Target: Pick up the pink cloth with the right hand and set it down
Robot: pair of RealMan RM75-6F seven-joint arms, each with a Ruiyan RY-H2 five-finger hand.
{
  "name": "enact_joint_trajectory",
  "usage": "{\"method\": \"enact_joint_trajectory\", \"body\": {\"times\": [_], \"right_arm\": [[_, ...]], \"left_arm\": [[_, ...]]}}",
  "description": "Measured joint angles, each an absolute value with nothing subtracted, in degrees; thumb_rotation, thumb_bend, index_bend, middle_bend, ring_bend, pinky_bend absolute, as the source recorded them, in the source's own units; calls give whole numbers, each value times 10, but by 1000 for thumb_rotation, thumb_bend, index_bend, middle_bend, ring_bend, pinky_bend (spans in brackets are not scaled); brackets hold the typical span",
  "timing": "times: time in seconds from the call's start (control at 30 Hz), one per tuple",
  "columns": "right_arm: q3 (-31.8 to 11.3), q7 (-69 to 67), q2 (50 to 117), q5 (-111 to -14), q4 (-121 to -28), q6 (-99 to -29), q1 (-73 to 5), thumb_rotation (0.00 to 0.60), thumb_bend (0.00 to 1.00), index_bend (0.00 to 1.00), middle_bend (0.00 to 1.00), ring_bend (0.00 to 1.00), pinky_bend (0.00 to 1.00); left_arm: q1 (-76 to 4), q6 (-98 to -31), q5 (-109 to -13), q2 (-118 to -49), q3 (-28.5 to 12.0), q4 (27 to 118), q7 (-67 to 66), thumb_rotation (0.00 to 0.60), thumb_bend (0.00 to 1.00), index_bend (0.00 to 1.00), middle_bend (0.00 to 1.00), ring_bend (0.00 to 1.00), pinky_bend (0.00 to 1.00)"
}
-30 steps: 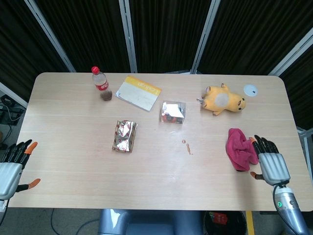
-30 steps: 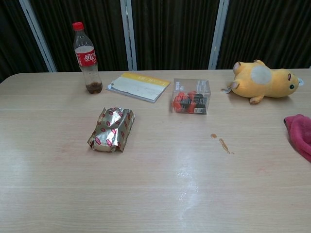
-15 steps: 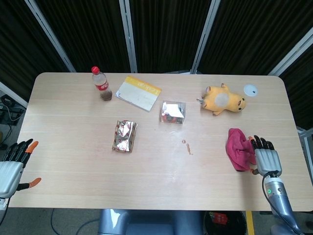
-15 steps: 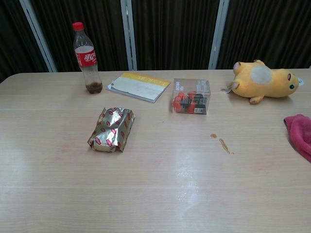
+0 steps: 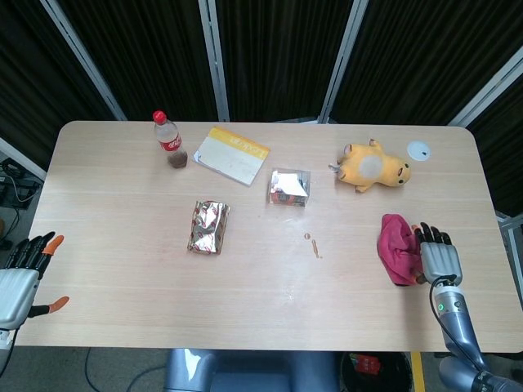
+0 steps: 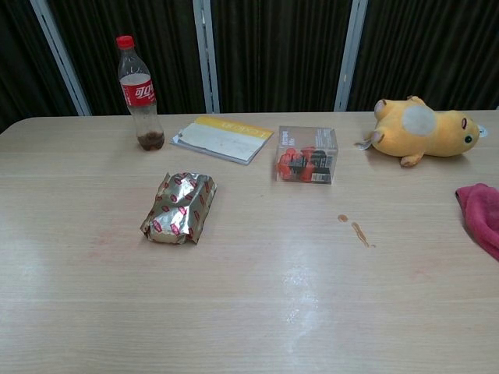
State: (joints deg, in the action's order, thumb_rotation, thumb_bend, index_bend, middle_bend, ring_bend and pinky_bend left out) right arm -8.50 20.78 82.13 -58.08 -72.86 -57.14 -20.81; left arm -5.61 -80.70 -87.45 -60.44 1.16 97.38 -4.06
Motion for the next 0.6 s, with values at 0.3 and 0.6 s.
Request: {"method": "enact_joint_trajectory", "body": {"times": [0.3,0.6], "right_arm": [[-92,179,846,-572,-692,-561,-215,600,61,168,3,0,113],[-91,169,888,-580,-647,-550,-228,600,164,213,40,0,157]], "left_arm": [[-57,-805,-871,-604,11,976,-44,600,0,0,0,0,0],[-57,-804,-866,-605,11,977,-49,600,0,0,0,0,0]]}}
